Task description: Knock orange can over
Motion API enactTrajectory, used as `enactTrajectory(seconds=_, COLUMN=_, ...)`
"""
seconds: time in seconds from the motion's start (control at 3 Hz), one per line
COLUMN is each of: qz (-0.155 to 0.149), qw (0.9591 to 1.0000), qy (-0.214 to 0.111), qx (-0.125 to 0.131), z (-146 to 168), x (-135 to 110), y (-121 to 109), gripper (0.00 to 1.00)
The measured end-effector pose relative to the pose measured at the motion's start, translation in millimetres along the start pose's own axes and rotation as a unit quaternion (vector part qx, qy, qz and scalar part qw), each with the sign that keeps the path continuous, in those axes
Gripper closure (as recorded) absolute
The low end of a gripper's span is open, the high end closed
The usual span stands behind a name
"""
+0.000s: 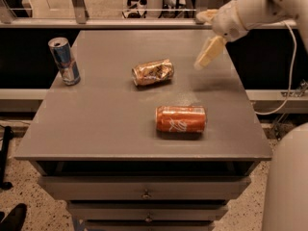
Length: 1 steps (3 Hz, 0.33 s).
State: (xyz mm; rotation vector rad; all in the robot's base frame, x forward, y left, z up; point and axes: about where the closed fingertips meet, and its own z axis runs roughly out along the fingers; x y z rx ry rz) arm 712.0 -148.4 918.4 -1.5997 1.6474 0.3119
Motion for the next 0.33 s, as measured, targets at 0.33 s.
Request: enactTrajectory(seconds=0.33, qz=0.006, qw=1.0000, qy=-0.003, qx=0.005, z=-1.7, x=3.0, y=-1.7, gripper=0.00)
